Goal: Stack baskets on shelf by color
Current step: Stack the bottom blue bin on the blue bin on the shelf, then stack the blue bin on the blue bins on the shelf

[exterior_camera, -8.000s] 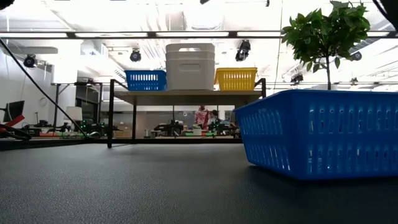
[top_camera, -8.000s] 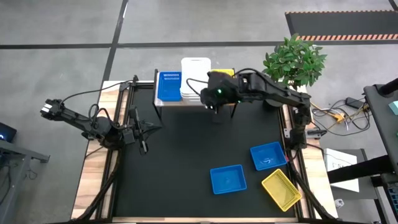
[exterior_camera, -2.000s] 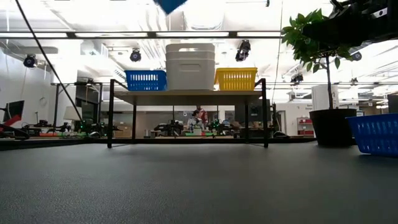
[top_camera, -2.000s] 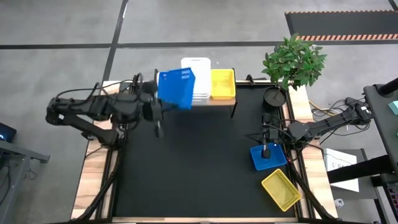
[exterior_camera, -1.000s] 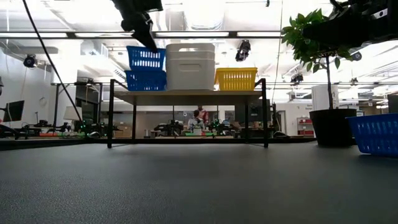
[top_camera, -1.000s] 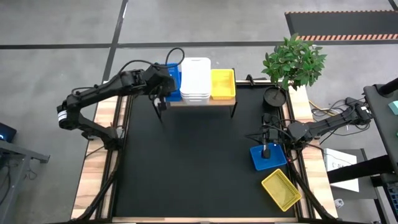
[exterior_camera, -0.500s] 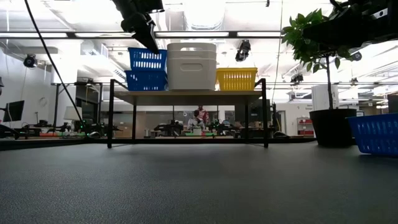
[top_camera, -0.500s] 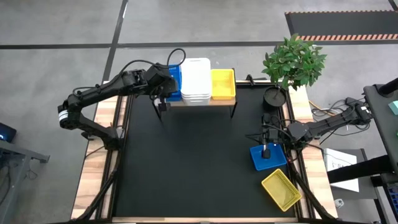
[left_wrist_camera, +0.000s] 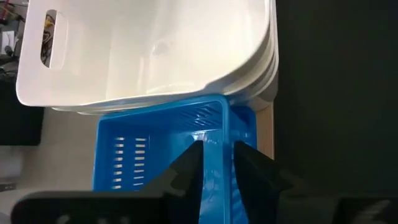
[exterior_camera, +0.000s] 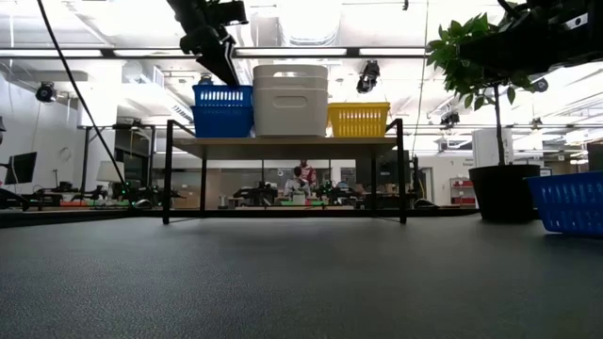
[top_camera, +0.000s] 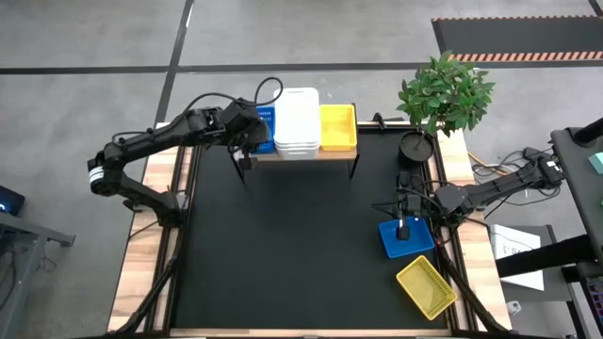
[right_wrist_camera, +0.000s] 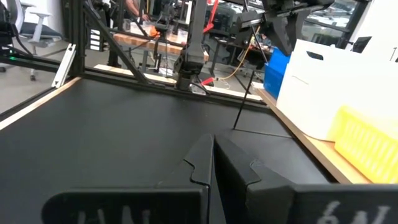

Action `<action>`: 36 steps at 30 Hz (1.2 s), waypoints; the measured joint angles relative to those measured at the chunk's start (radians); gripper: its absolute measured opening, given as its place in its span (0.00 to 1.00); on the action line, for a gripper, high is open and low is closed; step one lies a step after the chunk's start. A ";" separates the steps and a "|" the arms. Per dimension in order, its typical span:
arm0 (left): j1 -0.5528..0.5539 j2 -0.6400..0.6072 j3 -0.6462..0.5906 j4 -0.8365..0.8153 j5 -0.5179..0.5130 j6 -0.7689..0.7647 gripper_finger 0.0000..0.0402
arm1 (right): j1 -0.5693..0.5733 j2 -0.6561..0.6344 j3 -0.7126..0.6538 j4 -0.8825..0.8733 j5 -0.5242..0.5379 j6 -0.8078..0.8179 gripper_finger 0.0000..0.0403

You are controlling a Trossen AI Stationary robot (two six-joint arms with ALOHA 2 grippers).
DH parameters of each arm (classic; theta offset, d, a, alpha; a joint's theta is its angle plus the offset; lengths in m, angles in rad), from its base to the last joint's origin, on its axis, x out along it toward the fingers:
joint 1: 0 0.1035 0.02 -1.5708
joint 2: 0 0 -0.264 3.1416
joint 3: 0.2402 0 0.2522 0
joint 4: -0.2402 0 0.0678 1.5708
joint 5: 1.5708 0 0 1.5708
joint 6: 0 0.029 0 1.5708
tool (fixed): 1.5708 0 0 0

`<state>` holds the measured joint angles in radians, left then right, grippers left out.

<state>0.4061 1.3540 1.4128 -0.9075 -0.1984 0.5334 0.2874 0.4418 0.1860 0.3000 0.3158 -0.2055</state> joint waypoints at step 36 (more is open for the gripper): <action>-0.082 -0.079 -0.062 0.017 -0.108 -0.080 0.19 | 0.000 0.000 0.000 -0.027 0.000 0.023 0.02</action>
<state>0.3242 1.2753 1.3511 -0.8908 -0.3061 0.4535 0.2874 0.4419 0.1860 0.2731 0.3157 -0.1829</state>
